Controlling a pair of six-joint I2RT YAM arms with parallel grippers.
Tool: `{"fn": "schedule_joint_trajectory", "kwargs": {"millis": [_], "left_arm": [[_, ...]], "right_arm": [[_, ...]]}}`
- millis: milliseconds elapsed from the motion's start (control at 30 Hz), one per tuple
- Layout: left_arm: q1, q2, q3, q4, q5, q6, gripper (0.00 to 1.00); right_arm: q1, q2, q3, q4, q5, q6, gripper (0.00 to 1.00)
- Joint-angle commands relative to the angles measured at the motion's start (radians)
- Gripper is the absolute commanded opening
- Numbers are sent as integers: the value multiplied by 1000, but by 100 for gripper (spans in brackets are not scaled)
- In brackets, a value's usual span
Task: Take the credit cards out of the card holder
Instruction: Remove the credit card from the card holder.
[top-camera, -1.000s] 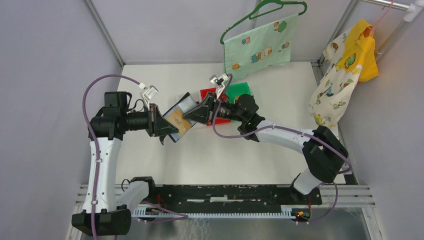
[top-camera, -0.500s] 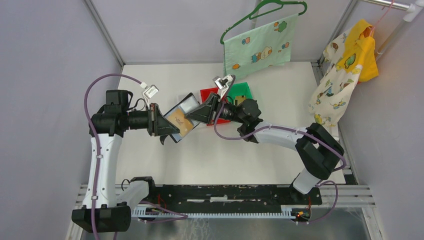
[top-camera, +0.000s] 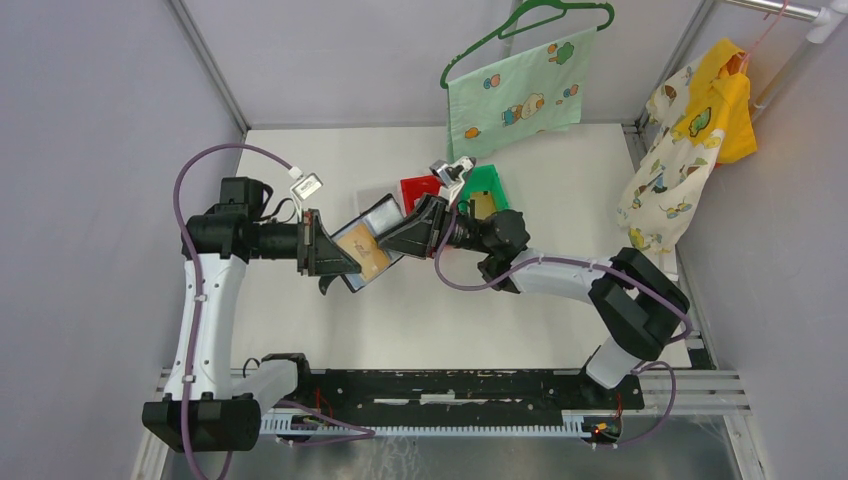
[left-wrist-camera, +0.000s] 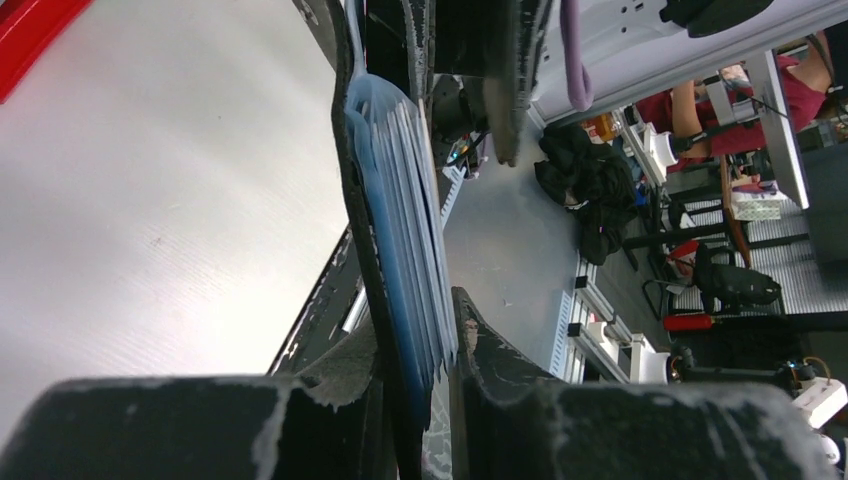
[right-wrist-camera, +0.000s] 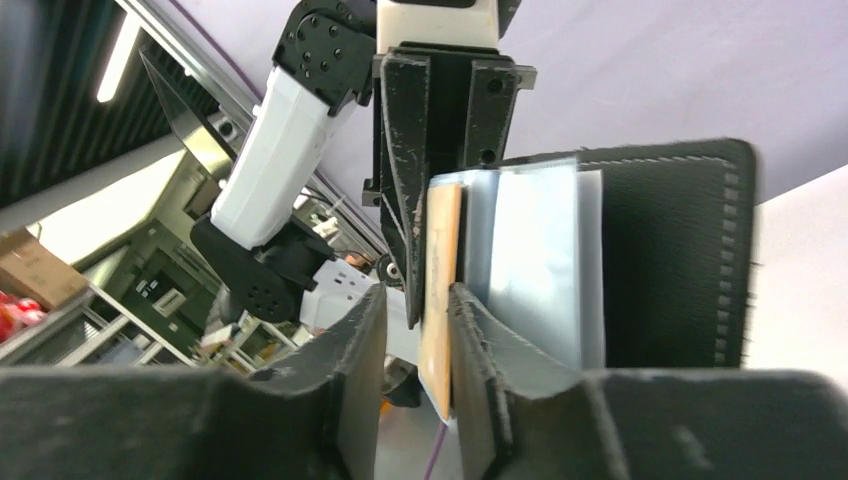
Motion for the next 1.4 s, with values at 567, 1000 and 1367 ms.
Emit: {"fn": "schedule_joint_trajectory", "kwargs": {"millis": [567,1000,1367], "left_arm": [[1,1,73,19,114,44,3],[1,-8,79,20,144,48,2],[1,-17,91,22,185,61,2]], "right_arm": [[124,-59,88,-541,74,-407,43],[141,-77,117,-714,176,-474,22],[119,-140,104,-793,185,-530,50]]}}
